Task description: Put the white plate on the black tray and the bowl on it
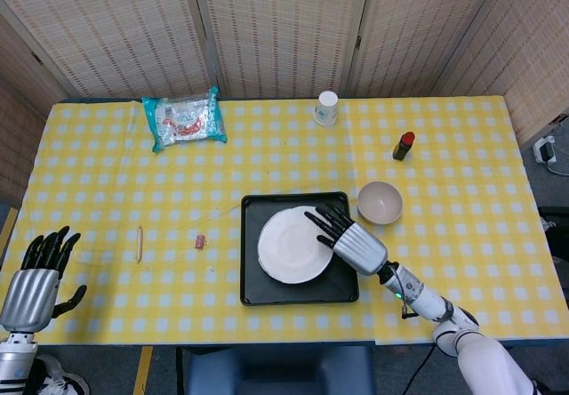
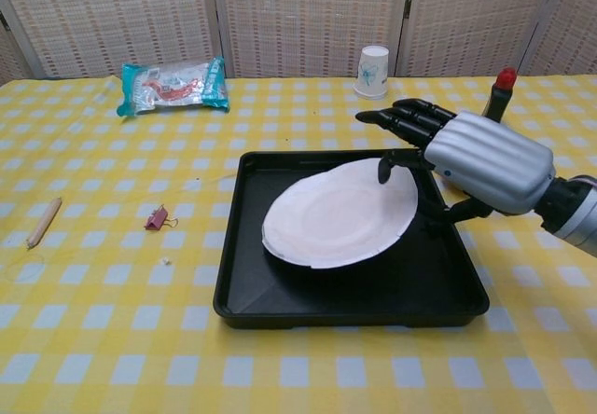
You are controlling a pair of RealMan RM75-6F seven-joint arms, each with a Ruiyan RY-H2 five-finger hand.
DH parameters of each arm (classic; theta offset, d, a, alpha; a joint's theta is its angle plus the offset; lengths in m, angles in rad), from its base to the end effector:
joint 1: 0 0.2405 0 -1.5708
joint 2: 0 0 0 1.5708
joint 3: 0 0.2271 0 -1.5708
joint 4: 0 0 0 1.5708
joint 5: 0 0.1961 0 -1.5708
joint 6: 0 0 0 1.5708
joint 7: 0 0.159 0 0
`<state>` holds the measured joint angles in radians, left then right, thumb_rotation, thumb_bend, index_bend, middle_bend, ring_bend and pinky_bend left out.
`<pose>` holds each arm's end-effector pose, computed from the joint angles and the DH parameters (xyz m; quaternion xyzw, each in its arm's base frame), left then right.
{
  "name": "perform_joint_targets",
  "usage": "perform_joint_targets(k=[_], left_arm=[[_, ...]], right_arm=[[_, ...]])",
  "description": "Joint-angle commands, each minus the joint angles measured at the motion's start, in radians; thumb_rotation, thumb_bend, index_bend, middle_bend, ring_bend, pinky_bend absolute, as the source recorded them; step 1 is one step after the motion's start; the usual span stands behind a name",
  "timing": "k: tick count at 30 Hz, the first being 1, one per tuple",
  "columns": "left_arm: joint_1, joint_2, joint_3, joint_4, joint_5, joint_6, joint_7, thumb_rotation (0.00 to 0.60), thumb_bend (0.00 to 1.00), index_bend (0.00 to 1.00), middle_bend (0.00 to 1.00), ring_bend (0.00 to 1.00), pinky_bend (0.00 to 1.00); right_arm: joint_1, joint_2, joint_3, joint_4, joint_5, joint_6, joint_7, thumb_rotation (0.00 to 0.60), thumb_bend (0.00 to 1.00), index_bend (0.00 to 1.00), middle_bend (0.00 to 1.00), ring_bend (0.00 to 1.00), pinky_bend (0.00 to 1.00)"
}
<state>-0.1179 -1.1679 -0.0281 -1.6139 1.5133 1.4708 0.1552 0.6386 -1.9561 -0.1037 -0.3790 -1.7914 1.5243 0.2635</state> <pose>-0.2690 0.1968 0.1385 -0.6321 -0.3525 -0.3600 0.5887 -0.1777 -0.3100 -0.0251 0.7946 -0.0986 0.4782 0.3607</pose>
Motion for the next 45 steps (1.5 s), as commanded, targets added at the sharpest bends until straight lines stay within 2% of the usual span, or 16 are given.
perform_joint_targets(k=[1,5,10,13,20,24,28,30,32,37,40,45], left_arm=[[-0.001,0.000,0.000,0.000,0.000,-0.002,0.000,0.600,0.32,0.00,0.00,0.05,0.04],[-0.002,-0.002,0.001,0.001,0.001,-0.004,0.002,0.600,0.32,0.00,0.00,0.05,0.04],[-0.001,-0.002,-0.001,0.002,-0.001,-0.001,0.001,0.600,0.32,0.00,0.00,0.05,0.04],[-0.002,-0.002,-0.001,0.002,-0.002,-0.003,0.001,0.600,0.32,0.00,0.00,0.05,0.04],[-0.003,-0.005,0.001,0.001,0.002,-0.005,0.004,0.600,0.32,0.00,0.00,0.05,0.04],[-0.002,-0.005,0.002,-0.001,0.006,-0.001,0.006,0.600,0.32,0.00,0.00,0.05,0.04],[-0.003,-0.005,0.003,0.000,0.005,-0.005,0.002,0.600,0.32,0.00,0.00,0.05,0.04],[-0.005,-0.006,0.004,0.001,0.006,-0.010,0.002,0.600,0.32,0.00,0.00,0.05,0.04],[-0.006,-0.007,0.005,0.001,0.008,-0.012,0.003,0.600,0.32,0.00,0.00,0.05,0.04],[-0.010,-0.010,0.008,-0.001,0.010,-0.020,0.007,0.600,0.32,0.00,0.00,0.05,0.04],[-0.011,-0.012,0.006,0.001,0.006,-0.020,0.014,0.600,0.32,0.00,0.00,0.05,0.04],[-0.010,-0.010,0.004,0.001,0.001,-0.020,0.007,0.600,0.32,0.00,0.00,0.05,0.04]], right_arm=[[0.000,0.053,0.003,-0.093,0.018,-0.045,-0.022,0.600,0.47,0.04,0.00,0.00,0.00],[0.002,0.127,-0.005,-0.219,0.023,-0.089,-0.045,0.600,0.43,0.00,0.00,0.00,0.00],[0.003,0.247,-0.016,-0.414,0.033,-0.149,-0.078,0.600,0.38,0.00,0.00,0.00,0.00],[0.006,0.326,-0.023,-0.529,0.039,-0.187,-0.106,0.600,0.38,0.00,0.00,0.00,0.00],[0.045,0.496,-0.027,-0.792,0.097,-0.373,-0.181,0.600,0.34,0.00,0.00,0.00,0.00],[0.035,0.540,0.000,-0.867,0.109,-0.352,-0.236,0.600,0.34,0.00,0.00,0.00,0.00],[-0.014,0.548,0.043,-0.841,0.137,-0.267,-0.302,0.600,0.34,0.01,0.00,0.00,0.00],[-0.034,0.542,0.062,-0.801,0.165,-0.255,-0.304,0.600,0.34,0.07,0.00,0.00,0.00],[-0.043,0.534,0.075,-0.756,0.195,-0.270,-0.304,0.600,0.34,0.19,0.00,0.00,0.00],[-0.046,0.490,0.097,-0.632,0.260,-0.355,-0.267,0.600,0.34,0.33,0.00,0.00,0.00],[-0.045,0.447,0.099,-0.549,0.270,-0.387,-0.267,0.600,0.34,0.37,0.00,0.00,0.00],[-0.049,0.394,0.091,-0.462,0.262,-0.410,-0.219,0.600,0.34,0.38,0.00,0.00,0.00]])
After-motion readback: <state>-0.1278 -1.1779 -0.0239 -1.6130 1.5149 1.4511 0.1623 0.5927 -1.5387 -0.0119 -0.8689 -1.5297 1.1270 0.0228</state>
